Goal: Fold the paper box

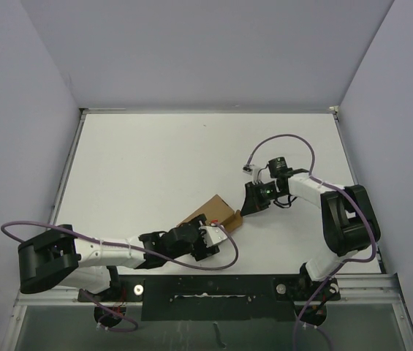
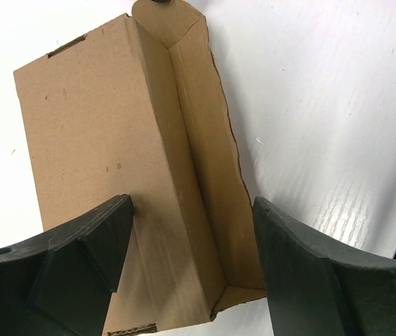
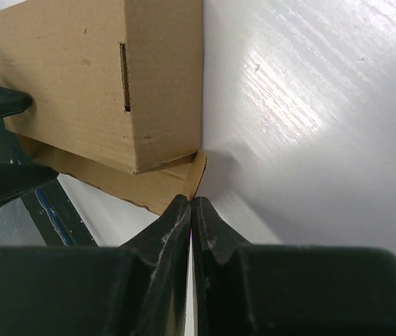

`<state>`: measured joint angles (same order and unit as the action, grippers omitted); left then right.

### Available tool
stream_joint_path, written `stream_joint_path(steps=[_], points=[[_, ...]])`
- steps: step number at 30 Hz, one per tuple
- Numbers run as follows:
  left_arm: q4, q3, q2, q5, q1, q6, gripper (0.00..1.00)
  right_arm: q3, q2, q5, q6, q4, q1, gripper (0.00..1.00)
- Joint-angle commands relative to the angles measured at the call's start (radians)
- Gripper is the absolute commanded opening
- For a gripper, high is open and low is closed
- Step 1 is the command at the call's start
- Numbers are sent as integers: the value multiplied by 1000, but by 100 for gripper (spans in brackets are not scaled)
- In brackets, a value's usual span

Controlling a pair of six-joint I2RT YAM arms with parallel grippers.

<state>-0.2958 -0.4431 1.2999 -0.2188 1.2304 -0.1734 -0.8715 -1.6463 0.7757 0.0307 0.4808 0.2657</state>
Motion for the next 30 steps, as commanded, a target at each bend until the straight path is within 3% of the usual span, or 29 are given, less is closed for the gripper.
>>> stream_joint_path(steps=[1, 16, 30], points=[[28, -5, 20, 43, -24, 57, 66, -46, 17, -27, 36, 2, 23, 3], [61, -28, 46, 80, -52, 90, 63, -25, 97, -139, 141, 11, 118, 0], [81, -31, 45, 105, -70, 107, 62, -21, 127, -163, 184, 46, 119, 0]])
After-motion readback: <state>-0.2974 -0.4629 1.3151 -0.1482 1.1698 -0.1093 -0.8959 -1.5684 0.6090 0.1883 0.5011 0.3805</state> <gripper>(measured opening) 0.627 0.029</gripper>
